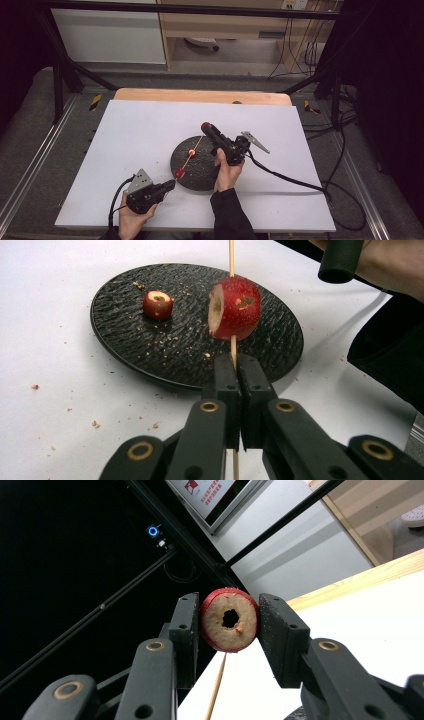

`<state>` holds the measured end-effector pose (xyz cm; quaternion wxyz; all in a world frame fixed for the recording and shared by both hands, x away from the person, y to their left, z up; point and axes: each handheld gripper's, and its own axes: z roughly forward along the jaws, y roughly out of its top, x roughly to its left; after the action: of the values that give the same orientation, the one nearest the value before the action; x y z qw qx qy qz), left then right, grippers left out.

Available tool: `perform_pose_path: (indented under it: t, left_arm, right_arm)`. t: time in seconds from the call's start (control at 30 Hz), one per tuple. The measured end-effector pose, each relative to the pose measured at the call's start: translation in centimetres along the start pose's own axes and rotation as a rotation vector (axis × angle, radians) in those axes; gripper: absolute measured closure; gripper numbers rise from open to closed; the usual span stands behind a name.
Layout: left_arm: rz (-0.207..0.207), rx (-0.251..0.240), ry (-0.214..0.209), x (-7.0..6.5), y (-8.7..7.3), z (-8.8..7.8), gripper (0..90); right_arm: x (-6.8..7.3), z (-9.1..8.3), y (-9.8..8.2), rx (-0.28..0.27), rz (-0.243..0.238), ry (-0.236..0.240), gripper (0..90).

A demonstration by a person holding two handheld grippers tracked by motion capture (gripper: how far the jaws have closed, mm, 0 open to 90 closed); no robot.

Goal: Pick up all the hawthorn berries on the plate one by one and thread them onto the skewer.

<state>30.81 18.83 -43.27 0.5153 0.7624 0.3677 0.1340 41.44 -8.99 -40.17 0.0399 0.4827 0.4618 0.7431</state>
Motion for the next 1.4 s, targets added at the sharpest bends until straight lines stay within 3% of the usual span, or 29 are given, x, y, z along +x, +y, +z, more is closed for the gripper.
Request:
perform_pose_path:
  t: [0.67,1.4]
  left_arm:
    - [-0.057,-0.047,0.041,-1.4,0.5,1.3,88.3]
    - [-0.081,-0.066,0.032,-1.3,4.0,3.5,88.3]
  right_arm:
    - [-0.1,0.0,-0.9,-0.012,0.02,0.004,62.1]
    - [0.3,-0.7,-1.7,0.025,0.011,0.02,62.2]
